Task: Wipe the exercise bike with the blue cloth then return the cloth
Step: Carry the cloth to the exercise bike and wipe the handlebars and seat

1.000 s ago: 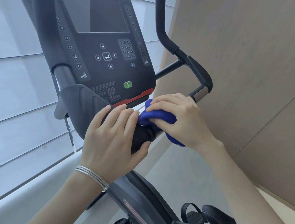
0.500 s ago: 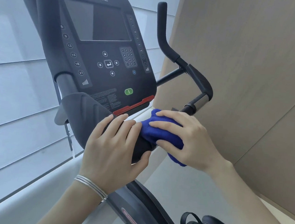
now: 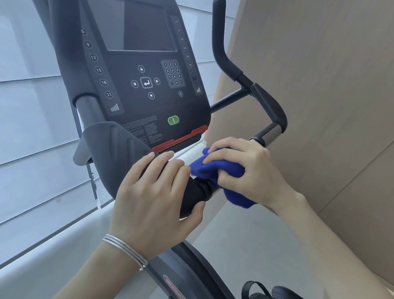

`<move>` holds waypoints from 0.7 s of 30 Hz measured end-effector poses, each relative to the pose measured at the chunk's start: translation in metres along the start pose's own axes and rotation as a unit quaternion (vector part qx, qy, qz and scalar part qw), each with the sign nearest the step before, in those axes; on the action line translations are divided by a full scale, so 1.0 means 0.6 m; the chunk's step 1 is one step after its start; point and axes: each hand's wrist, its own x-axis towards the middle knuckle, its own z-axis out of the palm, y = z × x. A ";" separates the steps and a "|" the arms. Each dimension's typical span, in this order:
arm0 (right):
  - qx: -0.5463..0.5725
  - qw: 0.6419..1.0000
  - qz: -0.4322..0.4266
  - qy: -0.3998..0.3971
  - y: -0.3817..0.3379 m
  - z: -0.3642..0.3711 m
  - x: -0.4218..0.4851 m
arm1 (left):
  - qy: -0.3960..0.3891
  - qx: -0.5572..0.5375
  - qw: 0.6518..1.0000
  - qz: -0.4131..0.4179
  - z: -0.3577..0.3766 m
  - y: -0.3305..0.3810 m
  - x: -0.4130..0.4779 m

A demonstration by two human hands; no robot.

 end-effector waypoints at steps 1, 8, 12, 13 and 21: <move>0.002 1.000 0.023 0.010 0.014 -0.001 0.003 | -0.005 0.000 1.000 0.001 -0.001 -0.001 0.000; -0.045 0.978 0.144 0.141 0.063 0.017 -0.035 | -0.022 -0.003 1.000 -0.003 -0.003 -0.001 -0.002; -0.017 0.974 0.138 0.179 0.052 0.024 -0.094 | -0.029 0.001 1.000 -0.001 -0.002 -0.002 -0.002; -0.019 0.973 0.139 0.184 0.051 0.027 -0.112 | -0.029 0.001 1.000 -0.002 -0.002 -0.002 -0.002; 0.036 0.974 0.113 0.195 -0.028 0.118 -0.167 | 0.005 0.003 1.000 0.011 -0.001 -0.002 -0.001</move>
